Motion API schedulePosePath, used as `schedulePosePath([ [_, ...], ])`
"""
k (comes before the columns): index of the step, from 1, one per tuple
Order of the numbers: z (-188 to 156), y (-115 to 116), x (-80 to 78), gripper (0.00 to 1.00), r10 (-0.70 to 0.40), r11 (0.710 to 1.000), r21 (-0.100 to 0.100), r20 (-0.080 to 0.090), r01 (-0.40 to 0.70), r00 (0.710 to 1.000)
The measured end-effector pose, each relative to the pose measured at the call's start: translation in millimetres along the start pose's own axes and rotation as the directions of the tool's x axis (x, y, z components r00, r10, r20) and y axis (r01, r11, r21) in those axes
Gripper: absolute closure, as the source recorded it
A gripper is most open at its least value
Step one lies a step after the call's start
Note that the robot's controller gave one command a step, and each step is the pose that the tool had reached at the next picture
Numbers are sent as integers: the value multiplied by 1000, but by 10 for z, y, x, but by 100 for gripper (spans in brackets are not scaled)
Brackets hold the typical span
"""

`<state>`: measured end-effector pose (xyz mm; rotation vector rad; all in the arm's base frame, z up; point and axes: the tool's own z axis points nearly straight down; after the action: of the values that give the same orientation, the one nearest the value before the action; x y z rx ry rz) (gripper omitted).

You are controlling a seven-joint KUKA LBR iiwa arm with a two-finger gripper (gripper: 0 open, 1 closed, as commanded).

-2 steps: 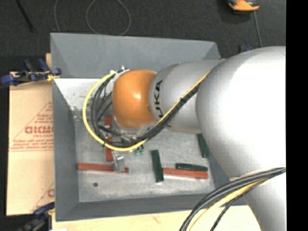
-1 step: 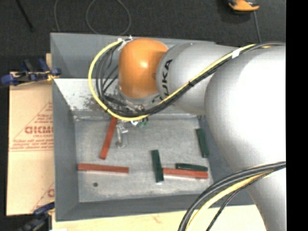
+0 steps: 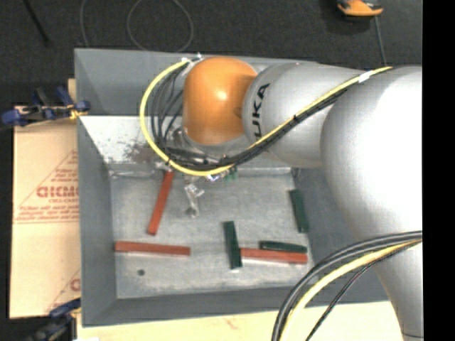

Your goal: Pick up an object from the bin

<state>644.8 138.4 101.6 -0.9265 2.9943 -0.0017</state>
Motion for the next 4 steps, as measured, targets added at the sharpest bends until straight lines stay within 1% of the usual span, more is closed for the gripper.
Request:
schedulePosePath([
  [1, 310, -28, -99, 0, -306, 952, -1, 0, 306, 952],
  [2, 295, -37, -114, 0, -300, 954, -2, 4, 300, 954],
  [3, 292, -39, -115, 100, -298, 954, -2, 4, 298, 954],
  [4, -336, -61, -145, 100, -295, 956, 2, 4, 295, 956],
])
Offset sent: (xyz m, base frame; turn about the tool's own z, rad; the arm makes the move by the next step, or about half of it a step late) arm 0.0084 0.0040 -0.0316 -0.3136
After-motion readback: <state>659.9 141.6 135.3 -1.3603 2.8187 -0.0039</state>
